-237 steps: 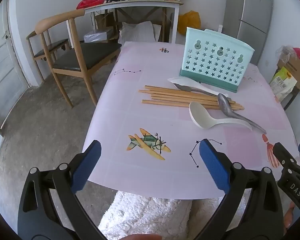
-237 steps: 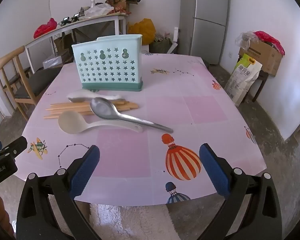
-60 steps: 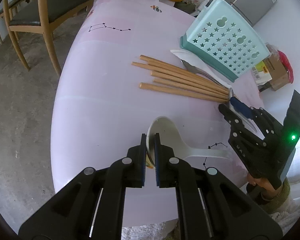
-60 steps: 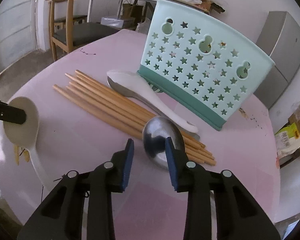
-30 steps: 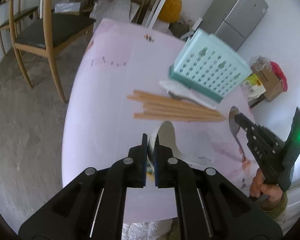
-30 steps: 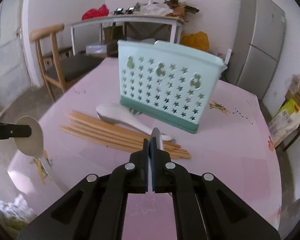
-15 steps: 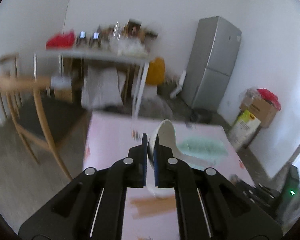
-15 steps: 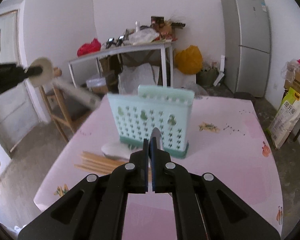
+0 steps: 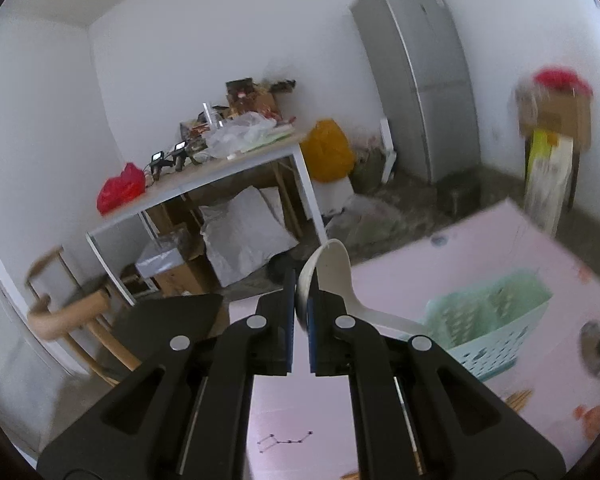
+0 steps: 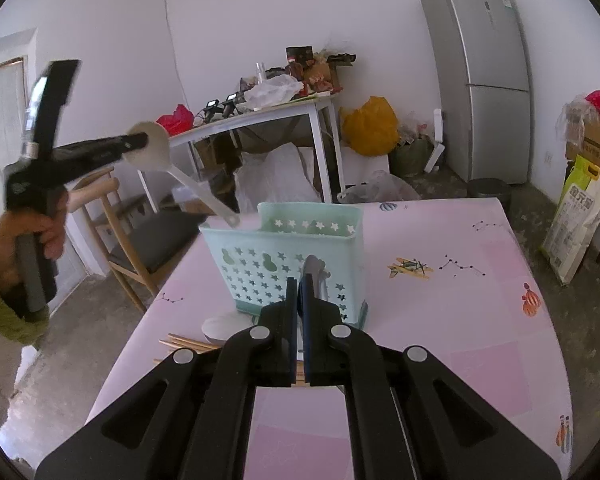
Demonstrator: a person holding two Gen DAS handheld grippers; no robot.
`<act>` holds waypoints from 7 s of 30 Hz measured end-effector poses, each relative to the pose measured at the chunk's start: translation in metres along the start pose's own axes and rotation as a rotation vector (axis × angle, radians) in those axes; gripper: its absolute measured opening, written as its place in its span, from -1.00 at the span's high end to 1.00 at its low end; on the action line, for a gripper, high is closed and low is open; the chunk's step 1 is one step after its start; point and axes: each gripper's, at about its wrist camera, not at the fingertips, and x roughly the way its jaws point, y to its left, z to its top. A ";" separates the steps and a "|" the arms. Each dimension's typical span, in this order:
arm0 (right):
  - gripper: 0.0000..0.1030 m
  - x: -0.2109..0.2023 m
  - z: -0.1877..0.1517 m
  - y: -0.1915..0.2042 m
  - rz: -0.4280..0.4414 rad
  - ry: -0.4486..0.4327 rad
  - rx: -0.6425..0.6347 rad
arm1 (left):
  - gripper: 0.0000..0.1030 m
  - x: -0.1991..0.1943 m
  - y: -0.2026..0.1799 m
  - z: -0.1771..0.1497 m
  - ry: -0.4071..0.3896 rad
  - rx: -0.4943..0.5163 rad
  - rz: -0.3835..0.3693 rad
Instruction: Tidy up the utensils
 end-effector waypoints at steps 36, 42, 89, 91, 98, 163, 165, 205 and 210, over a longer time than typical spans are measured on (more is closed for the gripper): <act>0.96 -0.030 0.081 -0.012 0.262 -0.175 0.078 | 0.29 0.022 0.036 -0.076 0.136 -0.459 -0.419; 0.96 -0.015 0.128 -0.015 0.370 -0.260 0.084 | 0.28 -0.007 0.040 -0.104 0.153 -0.483 -0.404; 0.19 0.045 0.037 0.016 0.319 0.122 0.035 | 0.26 -0.023 0.024 -0.174 0.299 -0.502 -0.303; 0.16 0.047 0.023 0.017 0.301 0.163 0.046 | 0.26 -0.021 0.023 -0.177 0.308 -0.501 -0.305; 0.03 0.054 -0.029 0.020 0.174 0.297 0.059 | 0.26 -0.009 0.015 -0.190 0.350 -0.514 -0.332; -0.05 0.073 -0.061 0.002 0.202 0.399 0.149 | 0.45 0.131 -0.019 -0.252 0.812 -1.286 -0.798; -0.05 0.073 -0.061 0.002 0.202 0.399 0.149 | 0.45 0.131 -0.021 -0.250 0.814 -1.266 -0.793; -0.05 0.054 -0.064 -0.024 0.156 0.358 0.193 | 1.00 0.067 -0.069 -0.199 0.632 -0.491 -0.615; -0.05 0.052 -0.073 -0.035 0.136 0.360 0.216 | 0.97 0.054 -0.068 -0.194 0.597 -0.428 -0.608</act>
